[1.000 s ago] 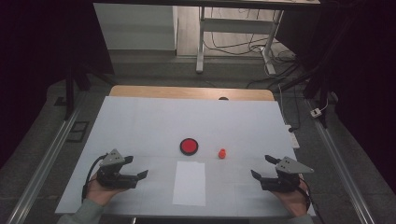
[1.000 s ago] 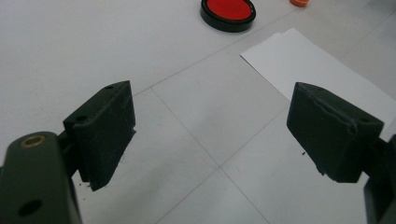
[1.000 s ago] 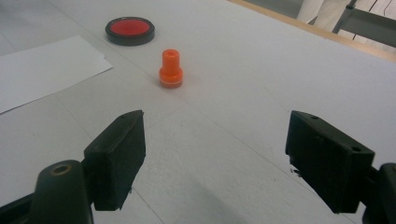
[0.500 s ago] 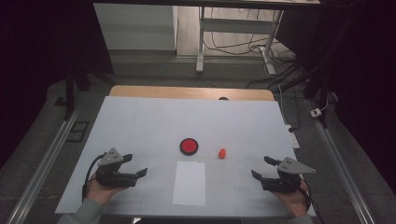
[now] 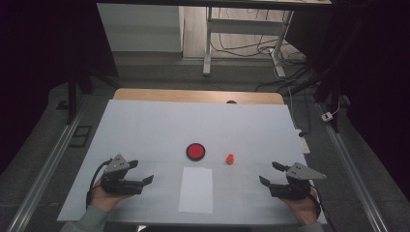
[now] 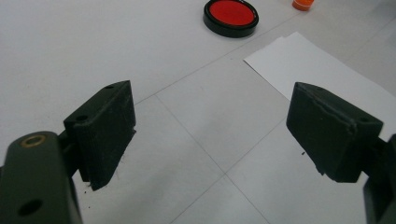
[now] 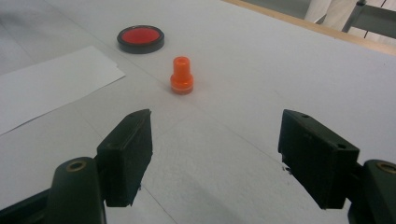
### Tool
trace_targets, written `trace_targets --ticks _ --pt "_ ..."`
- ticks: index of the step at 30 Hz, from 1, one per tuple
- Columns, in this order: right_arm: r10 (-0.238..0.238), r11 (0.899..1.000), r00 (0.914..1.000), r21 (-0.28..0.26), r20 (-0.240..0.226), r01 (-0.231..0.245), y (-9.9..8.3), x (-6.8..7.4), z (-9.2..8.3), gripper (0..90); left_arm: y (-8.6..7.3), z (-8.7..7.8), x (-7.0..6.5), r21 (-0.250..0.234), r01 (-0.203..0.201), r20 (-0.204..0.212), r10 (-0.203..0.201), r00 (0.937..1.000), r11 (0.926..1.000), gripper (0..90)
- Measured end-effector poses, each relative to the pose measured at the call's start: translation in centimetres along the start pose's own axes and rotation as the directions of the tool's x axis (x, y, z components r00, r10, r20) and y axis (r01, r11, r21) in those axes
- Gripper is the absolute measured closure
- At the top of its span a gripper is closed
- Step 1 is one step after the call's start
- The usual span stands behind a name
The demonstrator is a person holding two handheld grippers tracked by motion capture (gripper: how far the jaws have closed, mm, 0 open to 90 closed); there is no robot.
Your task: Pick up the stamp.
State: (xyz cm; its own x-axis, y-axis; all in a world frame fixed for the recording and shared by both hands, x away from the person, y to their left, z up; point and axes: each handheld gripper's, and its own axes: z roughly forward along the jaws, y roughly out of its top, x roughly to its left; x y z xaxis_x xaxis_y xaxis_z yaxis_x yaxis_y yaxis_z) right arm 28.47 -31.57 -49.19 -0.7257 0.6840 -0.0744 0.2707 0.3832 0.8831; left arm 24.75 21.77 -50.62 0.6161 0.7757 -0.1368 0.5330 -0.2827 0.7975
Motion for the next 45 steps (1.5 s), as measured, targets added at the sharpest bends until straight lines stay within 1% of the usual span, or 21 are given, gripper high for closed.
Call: trace_targets --ticks 4,6,8,11,13,15,26,28,32,34,37,39,45 --pt "-0.001 1.0 1.0 -0.002 -0.001 0.001 0.6 0.4 0.2 26.3 0.0 -0.3 0.1 -0.013 0.009 -0.001 -0.009 1.0 0.9999 16.1" --pt "0.002 1.0 0.9999 -0.008 -0.012 -0.002 0.9 0.4 0.3 26.4 0.0 -0.3 0.1 -0.013 0.009 0.0 -0.009 1.0 0.9999 16.2" --pt "0.005 1.0 0.9998 -0.013 -0.021 -0.006 1.2 0.5 0.5 26.5 0.1 -0.2 0.1 -0.007 -0.003 -0.008 0.003 1.0 1.0 16.2" --pt "-0.003 1.0 0.9997 -0.015 -0.024 0.002 1.7 0.8 0.7 26.7 0.1 0.0 0.1 -0.004 -0.01 -0.008 0.01 0.9999 0.9999 16.3" --pt "-0.003 1.0 0.9998 -0.015 -0.02 0.003 1.8 0.9 0.8 26.8 0.1 0.0 0.1 -0.002 -0.008 -0.008 0.008 0.9999 1.0 16.3" --pt "0.001 1.0 0.9995 -0.015 -0.031 -0.001 2.1 1.0 1.1 27.3 0.1 0.0 0.1 -0.002 -0.008 -0.009 0.008 0.9999 1.0 16.3" --pt "0.004 1.0 0.9988 -0.028 -0.048 -0.005 3.5 1.3 2.5 27.7 0.1 0.3 0.1 0.008 -0.02 -0.012 0.02 0.9997 0.9998 16.5" --pt "0.001 1.0 0.9984 -0.026 -0.057 -0.003 3.9 1.4 3.1 27.9 0.1 0.4 0.0 0.011 -0.024 -0.011 0.024 0.9996 0.9996 16.5" --pt "-0.011 1.0 0.9979 -0.011 -0.064 0.011 4.2 1.8 3.6 28.0 0.1 0.5 0.0 0.018 -0.029 -0.009 0.029 0.9995 0.9994 16.6" --pt "-0.007 1.0 0.9982 -0.011 -0.059 0.006 4.3 1.9 3.8 28.1 0.1 0.6 0.0 0.02 -0.03 -0.008 0.03 0.9995 0.9994 16.5" --pt "-0.001 1.0 0.9977 -0.009 -0.067 0.0 4.4 1.9 4.0 28.2 0.1 0.6 0.0 0.022 -0.032 -0.009 0.033 0.9994 0.9992 16.5" --pt "-0.005 1.0 0.9975 -0.006 -0.071 0.004 4.5 1.9 4.3 28.3 0.1 0.6 0.0 0.023 -0.034 -0.01 0.034 0.9994 0.9992 16.6" --pt "-0.007 1.0 0.9973 0.02 -0.073 0.008 4.8 2.0 5.1 28.7 0.1 0.7 0.0 0.025 -0.035 -0.012 0.036 0.9993 0.9991 16.5"
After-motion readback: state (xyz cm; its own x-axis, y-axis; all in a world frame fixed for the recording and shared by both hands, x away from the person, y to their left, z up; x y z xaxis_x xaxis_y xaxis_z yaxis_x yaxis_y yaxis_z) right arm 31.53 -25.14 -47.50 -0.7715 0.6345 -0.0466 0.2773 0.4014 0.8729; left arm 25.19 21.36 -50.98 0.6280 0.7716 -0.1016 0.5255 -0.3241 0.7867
